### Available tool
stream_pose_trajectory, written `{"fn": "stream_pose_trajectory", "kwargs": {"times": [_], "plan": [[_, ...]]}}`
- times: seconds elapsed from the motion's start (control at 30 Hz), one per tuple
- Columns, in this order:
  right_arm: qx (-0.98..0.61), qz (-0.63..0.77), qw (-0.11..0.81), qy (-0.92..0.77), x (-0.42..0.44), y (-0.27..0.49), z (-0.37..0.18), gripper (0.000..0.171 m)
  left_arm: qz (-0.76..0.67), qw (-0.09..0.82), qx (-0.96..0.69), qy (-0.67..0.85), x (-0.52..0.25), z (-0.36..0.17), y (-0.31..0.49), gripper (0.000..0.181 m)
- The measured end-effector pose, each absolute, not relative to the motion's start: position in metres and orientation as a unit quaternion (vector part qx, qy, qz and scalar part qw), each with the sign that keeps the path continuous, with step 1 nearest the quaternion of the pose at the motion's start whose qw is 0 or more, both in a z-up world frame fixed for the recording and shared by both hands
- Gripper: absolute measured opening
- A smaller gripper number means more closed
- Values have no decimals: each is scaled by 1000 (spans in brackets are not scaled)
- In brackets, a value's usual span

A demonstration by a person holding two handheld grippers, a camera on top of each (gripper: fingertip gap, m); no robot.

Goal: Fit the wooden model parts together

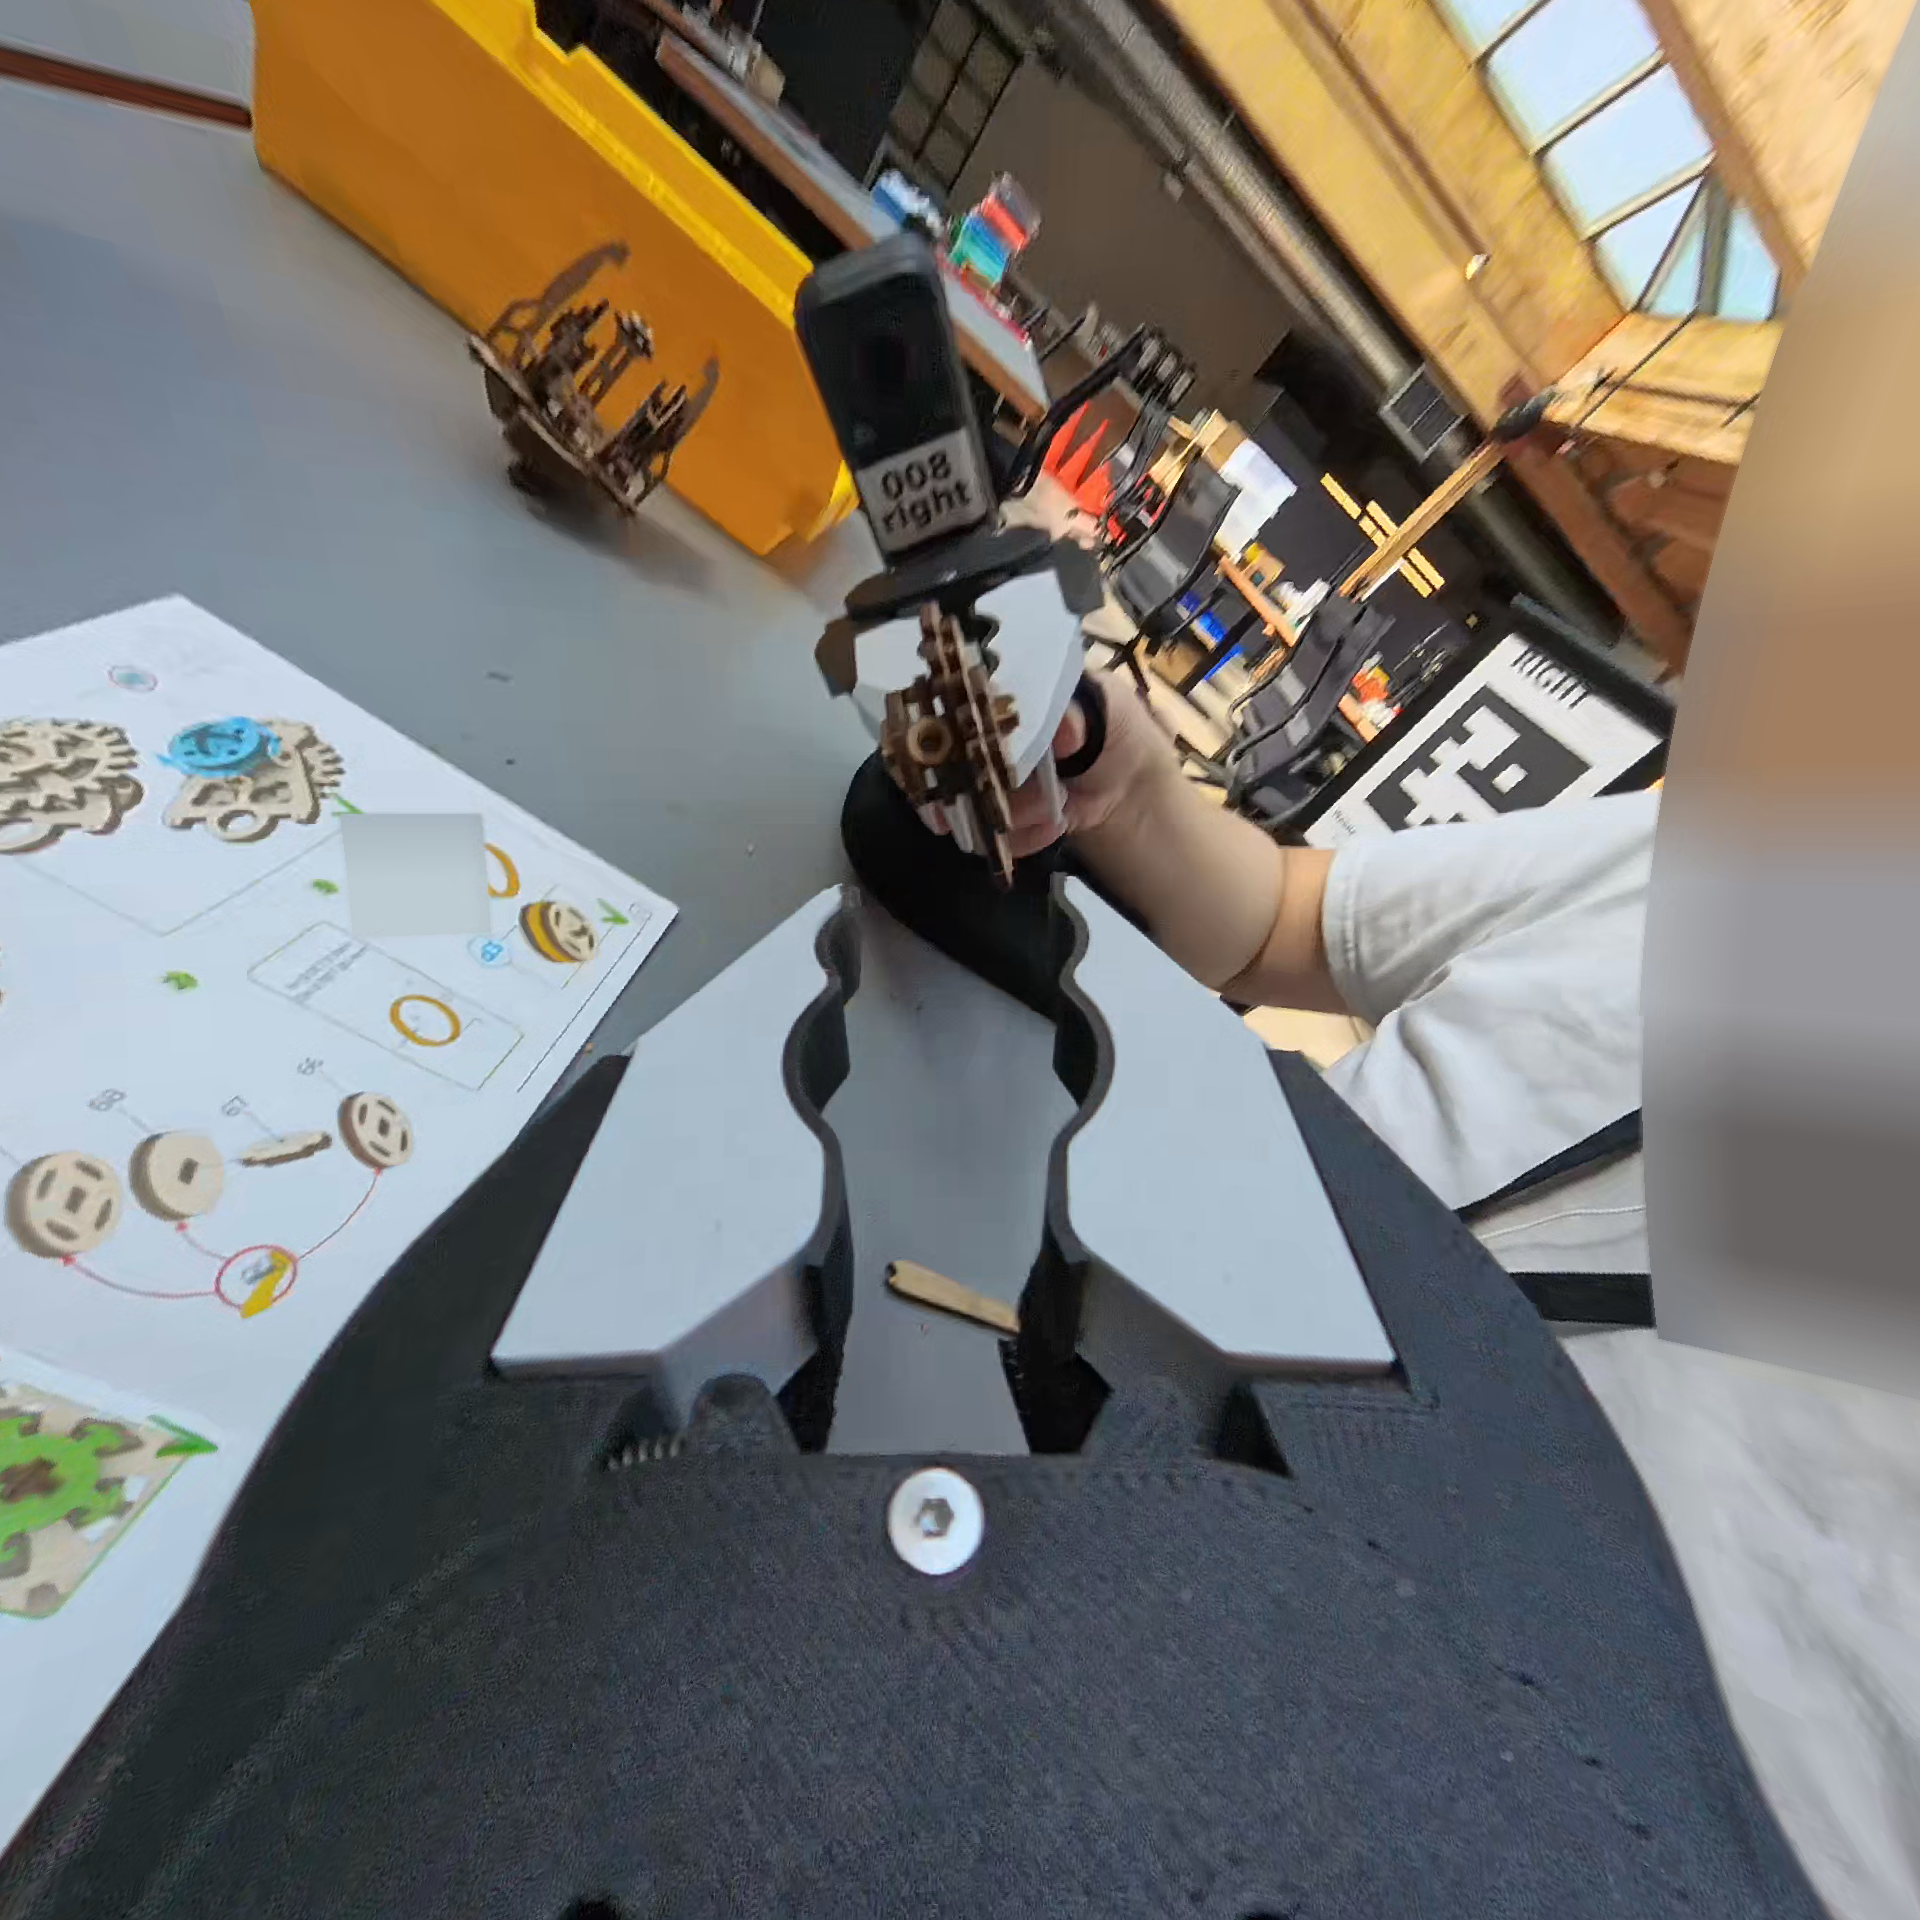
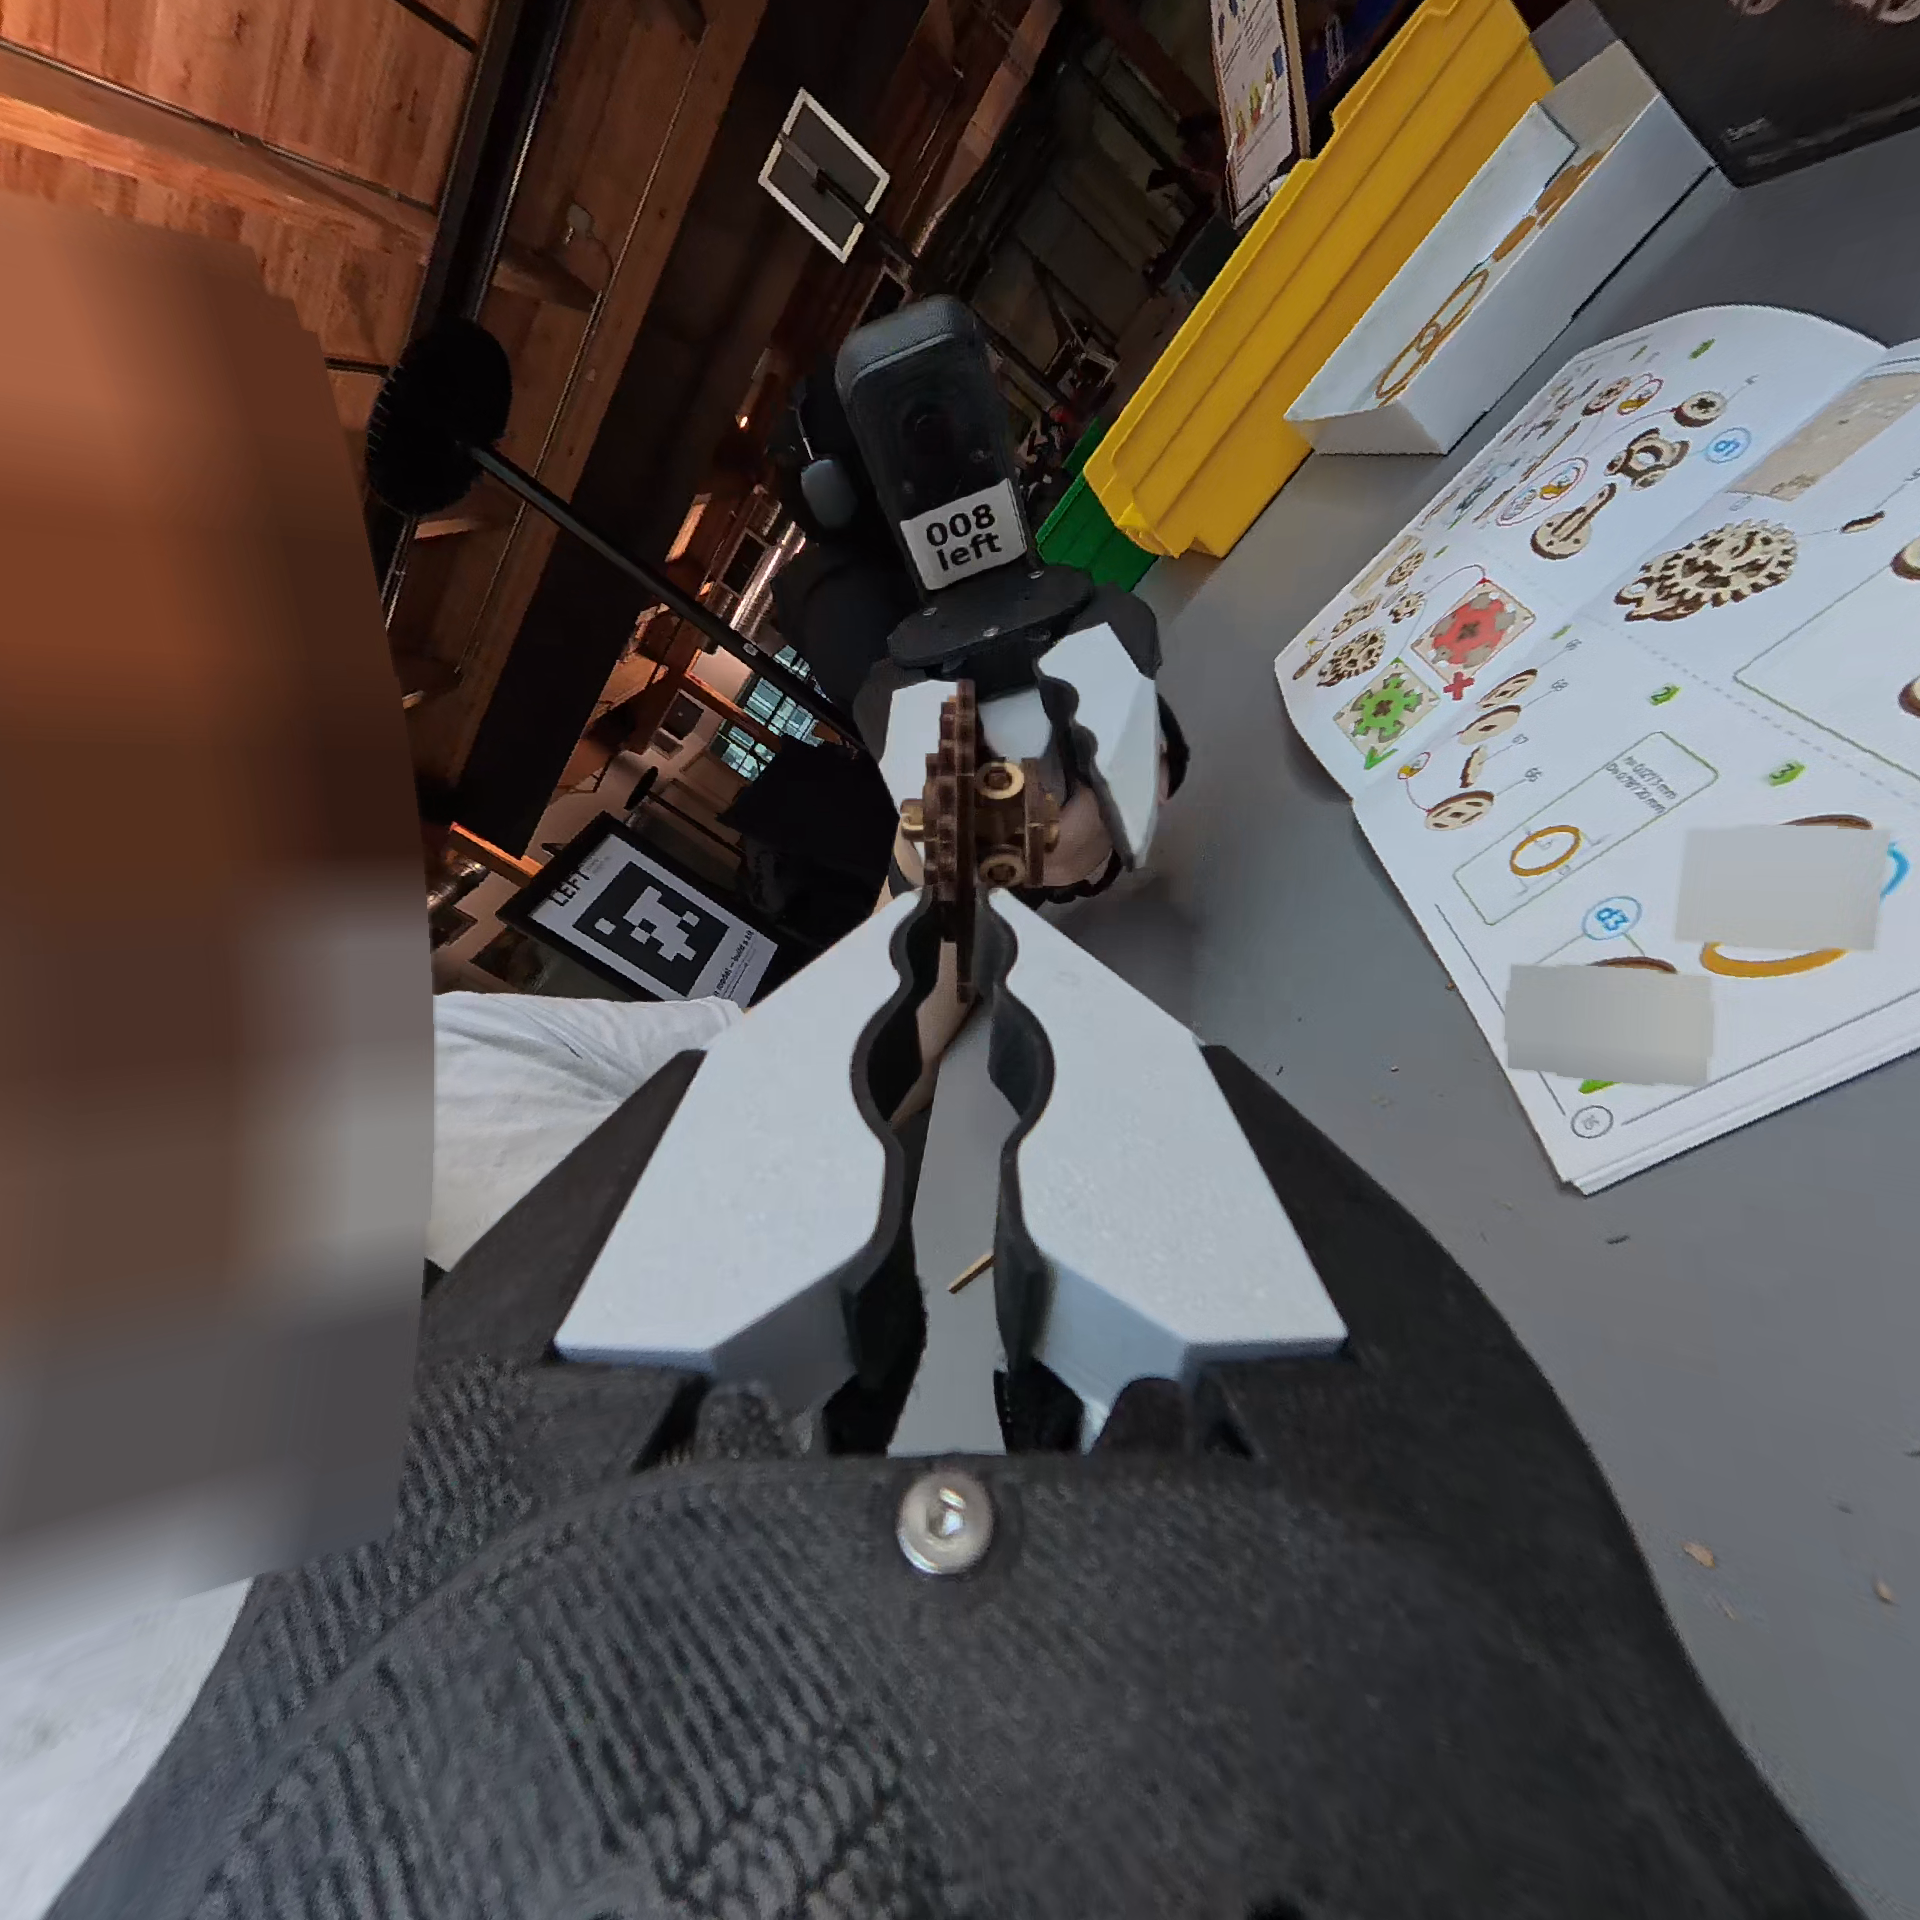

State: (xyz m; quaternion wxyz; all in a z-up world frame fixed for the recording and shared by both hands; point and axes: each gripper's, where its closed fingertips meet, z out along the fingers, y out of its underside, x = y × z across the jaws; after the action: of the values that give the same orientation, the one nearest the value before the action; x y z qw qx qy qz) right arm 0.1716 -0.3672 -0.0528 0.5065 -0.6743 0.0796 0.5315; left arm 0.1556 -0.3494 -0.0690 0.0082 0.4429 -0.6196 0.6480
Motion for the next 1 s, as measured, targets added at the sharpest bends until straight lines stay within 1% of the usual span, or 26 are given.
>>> {"fn": "stream_pose_trajectory", "kwargs": {"times": [0.07,0.2,0.23,0.3,0.37,0.5,0.57,0.6,0.67,0.7,0.77,0.83,0.87,0.93,1.0], "plan": [[-666,543,504,91,169,-365,-54,4,709,27,431,-557,156,-45,-345,34],[-667,535,512,80,160,-361,-52,4,723,84,429,-535,155,-46,-356,32],[-672,530,511,75,158,-361,-53,4,724,94,431,-530,156,-47,-359,30],[-676,526,512,70,157,-361,-54,4,720,91,441,-527,159,-53,-360,18],[-684,518,509,69,157,-361,-57,3,710,93,444,-539,158,-59,-362,17],[-688,513,509,66,156,-361,-58,4,714,106,445,-530,156,-59,-363,3],[-692,508,511,49,156,-364,-59,5,720,118,449,-517,156,-57,-363,3],[-701,492,515,35,158,-366,-60,10,722,132,451,-508,155,-57,-364,3],[-734,418,535,-4,167,-367,-64,24,720,156,463,-492,155,-61,-365,3],[-745,374,552,-25,173,-368,-63,28,715,164,473,-488,156,-65,-366,3],[-736,289,607,-87,180,-372,-50,30,705,181,489,-481,157,-74,-368,3],[-710,197,651,-183,172,-380,-38,30,701,205,497,-468,156,-77,-372,3],[-701,153,654,-239,163,-385,-40,29,701,219,496,-463,155,-78,-374,3],[-710,47,639,-291,163,-383,-53,24,692,230,499,-469,153,-82,-379,3],[-706,21,632,-319,155,-383,-59,16,682,228,500,-483,151,-86,-384,3]]}}
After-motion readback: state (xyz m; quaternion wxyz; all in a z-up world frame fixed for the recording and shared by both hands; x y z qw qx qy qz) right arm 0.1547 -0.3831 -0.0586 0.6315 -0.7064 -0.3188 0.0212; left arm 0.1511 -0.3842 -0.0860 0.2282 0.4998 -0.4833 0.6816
